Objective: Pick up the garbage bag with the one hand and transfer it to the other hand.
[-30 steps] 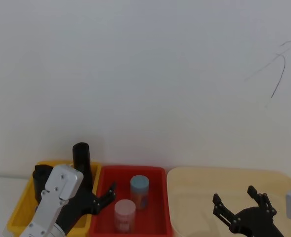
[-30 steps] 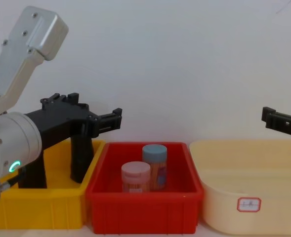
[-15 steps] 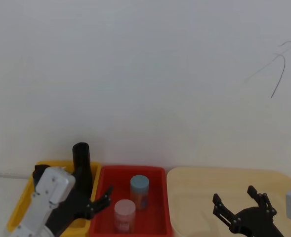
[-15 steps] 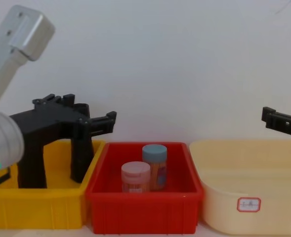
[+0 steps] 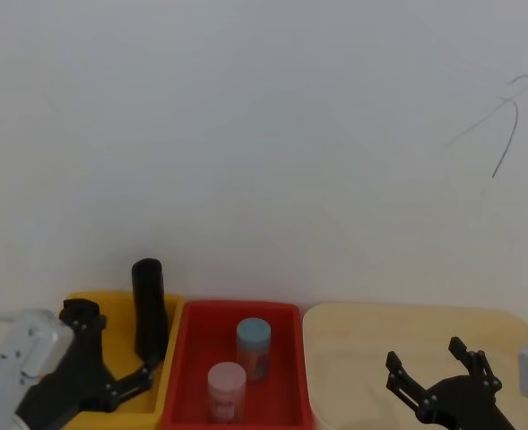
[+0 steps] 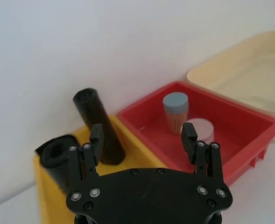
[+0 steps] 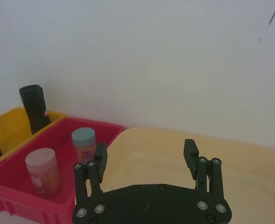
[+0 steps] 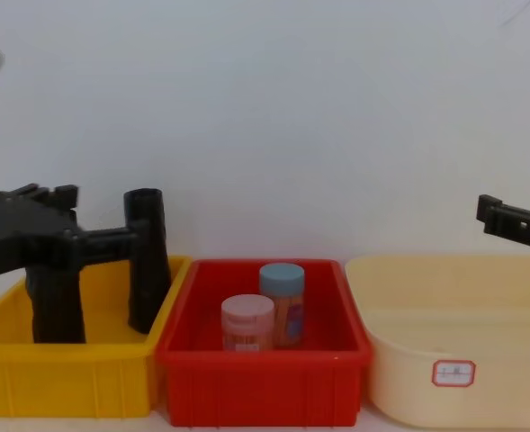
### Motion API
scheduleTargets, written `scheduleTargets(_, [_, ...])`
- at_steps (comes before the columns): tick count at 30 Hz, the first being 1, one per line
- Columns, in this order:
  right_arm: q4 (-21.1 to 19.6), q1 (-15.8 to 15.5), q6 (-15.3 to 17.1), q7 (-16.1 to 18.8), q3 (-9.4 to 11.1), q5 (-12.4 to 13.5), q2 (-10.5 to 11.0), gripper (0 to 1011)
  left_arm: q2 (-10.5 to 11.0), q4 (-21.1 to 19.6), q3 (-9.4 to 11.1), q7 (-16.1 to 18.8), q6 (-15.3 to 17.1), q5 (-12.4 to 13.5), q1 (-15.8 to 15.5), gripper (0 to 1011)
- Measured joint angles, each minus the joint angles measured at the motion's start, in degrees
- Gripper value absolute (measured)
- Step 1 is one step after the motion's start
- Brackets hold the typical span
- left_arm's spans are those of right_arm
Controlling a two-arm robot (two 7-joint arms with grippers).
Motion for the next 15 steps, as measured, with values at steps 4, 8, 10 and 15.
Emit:
scheduleTargets(4, [0.0,0.0,0.0,0.0,0.0,0.0,0.0,1000,1.3,0.0,-1.4,-1.1,0.0,-1.2,0.8,1001])
scheduleTargets(8, [0.0,0.0,0.0,0.0,0.0,0.0,0.0,1001,2.6,-0.1,-3.0,-2.0,0.4,-2.4,1.7,1001])
scheduleTargets(10, [0.0,0.0,0.0,0.0,0.0,0.0,0.0,1000,2.9,-0.1,-3.5,-2.2,0.6,-2.7,2.0,1001])
scheduleTargets(15, [0.0,0.0,0.0,0.0,0.0,0.0,0.0,1001,3.7,-0.2,-5.0,-2.4,1.4,-3.6,2.6,1001])
